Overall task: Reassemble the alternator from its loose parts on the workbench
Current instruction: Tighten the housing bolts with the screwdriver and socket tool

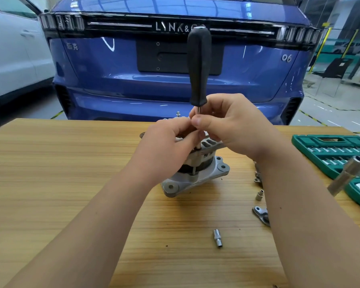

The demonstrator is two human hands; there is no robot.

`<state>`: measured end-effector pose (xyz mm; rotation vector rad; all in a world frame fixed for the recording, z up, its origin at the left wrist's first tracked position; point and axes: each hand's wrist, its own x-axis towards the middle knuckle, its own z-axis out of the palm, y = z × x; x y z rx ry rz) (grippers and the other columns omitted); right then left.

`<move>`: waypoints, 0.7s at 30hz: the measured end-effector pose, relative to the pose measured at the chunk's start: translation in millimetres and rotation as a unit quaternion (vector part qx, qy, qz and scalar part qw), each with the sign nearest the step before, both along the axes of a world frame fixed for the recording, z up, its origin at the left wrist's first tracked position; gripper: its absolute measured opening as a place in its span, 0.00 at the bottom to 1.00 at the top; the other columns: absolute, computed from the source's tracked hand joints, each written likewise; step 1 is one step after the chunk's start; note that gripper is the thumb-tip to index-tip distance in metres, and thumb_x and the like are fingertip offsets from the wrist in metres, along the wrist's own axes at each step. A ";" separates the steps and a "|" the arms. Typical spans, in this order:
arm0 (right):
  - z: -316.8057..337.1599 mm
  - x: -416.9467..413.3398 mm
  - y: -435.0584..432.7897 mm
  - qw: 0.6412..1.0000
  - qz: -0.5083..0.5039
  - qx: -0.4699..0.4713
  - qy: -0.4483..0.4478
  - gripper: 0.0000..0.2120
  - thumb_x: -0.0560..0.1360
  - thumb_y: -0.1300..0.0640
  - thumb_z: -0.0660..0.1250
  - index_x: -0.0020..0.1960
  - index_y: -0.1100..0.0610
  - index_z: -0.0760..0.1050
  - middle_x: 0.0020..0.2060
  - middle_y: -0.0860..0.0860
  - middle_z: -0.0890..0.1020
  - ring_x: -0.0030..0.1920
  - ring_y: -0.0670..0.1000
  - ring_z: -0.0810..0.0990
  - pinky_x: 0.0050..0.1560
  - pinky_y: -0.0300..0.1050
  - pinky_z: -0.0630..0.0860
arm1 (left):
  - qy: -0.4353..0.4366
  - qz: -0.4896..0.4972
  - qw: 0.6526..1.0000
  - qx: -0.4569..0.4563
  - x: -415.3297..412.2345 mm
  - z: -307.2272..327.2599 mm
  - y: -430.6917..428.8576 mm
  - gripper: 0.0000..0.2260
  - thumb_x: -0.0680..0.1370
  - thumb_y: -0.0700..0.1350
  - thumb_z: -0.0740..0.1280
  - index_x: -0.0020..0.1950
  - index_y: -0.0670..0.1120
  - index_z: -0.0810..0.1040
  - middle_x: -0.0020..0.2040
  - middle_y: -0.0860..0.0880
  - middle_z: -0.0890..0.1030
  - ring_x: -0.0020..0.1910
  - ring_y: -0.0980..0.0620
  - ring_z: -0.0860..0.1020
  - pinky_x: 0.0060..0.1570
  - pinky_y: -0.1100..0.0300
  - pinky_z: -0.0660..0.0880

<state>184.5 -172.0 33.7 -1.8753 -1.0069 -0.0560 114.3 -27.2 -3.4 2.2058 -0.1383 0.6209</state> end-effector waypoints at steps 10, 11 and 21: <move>-5.2 -3.7 5.9 0.999 -0.014 0.022 0.017 0.04 0.76 0.55 0.69 0.44 0.54 0.77 0.30 0.44 0.80 0.28 0.46 0.79 0.32 0.36 0.77 | -0.019 0.161 0.938 0.306 -9.2 -23.7 2.2 0.34 0.64 0.57 0.78 0.67 0.51 0.71 0.62 0.50 0.72 0.59 0.48 0.68 0.58 0.55 0.67; -5.2 -3.8 6.0 0.999 -0.007 0.024 0.020 0.04 0.77 0.56 0.69 0.44 0.54 0.77 0.30 0.45 0.80 0.29 0.46 0.79 0.33 0.37 0.78 | -0.020 0.164 0.935 0.313 -8.5 -24.5 3.1 0.34 0.64 0.57 0.78 0.66 0.51 0.71 0.62 0.50 0.72 0.59 0.48 0.69 0.56 0.56 0.68; -5.6 0.5 -1.3 0.996 0.051 0.013 0.069 0.03 0.76 0.63 0.68 0.46 0.57 0.81 0.37 0.52 0.84 0.35 0.49 0.83 0.39 0.44 0.82 | -0.003 0.178 0.927 0.329 -5.5 -26.2 4.3 0.30 0.63 0.61 0.76 0.61 0.54 0.72 0.57 0.54 0.71 0.57 0.51 0.66 0.44 0.62 0.64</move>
